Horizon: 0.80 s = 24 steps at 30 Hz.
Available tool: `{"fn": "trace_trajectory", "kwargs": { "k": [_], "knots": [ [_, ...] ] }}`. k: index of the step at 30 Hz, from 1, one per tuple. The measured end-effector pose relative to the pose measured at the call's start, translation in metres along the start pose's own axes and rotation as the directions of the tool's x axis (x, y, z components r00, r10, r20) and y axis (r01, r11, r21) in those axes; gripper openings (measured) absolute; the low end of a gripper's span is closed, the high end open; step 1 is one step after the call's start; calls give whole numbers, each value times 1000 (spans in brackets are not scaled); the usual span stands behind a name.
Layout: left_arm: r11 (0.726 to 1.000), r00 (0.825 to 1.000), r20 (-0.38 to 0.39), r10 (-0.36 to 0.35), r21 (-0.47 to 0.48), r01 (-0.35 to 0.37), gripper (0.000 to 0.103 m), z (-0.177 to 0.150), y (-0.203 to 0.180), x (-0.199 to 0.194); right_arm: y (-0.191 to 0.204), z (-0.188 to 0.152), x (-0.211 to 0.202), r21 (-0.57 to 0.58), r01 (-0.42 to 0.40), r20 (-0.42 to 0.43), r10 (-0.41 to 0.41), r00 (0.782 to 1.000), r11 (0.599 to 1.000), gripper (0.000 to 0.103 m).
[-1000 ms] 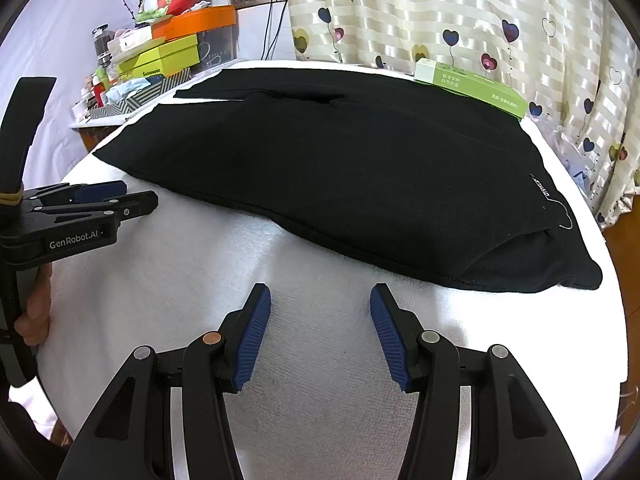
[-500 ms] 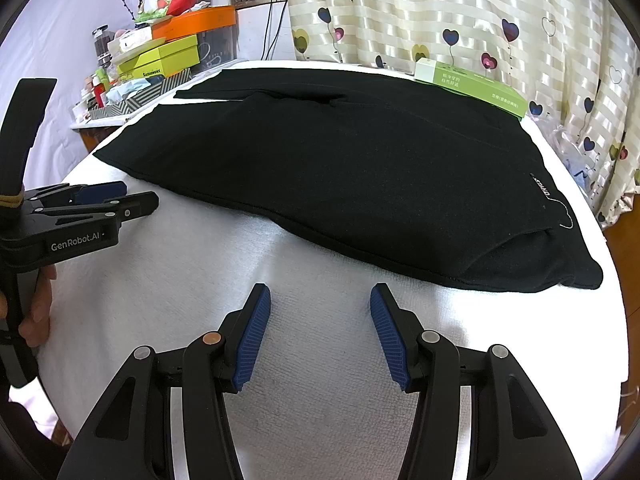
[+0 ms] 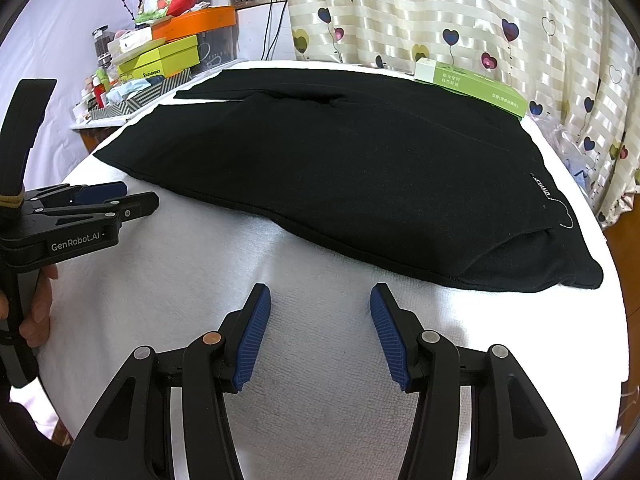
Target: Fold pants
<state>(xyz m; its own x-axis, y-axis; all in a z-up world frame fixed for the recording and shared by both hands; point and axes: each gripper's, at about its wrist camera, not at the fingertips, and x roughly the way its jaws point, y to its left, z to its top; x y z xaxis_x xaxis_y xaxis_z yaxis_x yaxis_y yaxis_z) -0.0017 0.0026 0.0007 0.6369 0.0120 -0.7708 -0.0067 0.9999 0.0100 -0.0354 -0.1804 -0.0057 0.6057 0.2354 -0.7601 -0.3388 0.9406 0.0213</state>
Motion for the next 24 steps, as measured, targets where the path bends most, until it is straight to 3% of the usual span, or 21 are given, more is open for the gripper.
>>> {"fn": "trace_trajectory", "kwargs": {
  "k": [24],
  "knots": [
    [1000, 1000, 0, 2, 2, -2, 57, 1, 0, 2, 0, -1, 0, 0, -1, 0, 1, 1000, 1000, 53]
  ]
}}
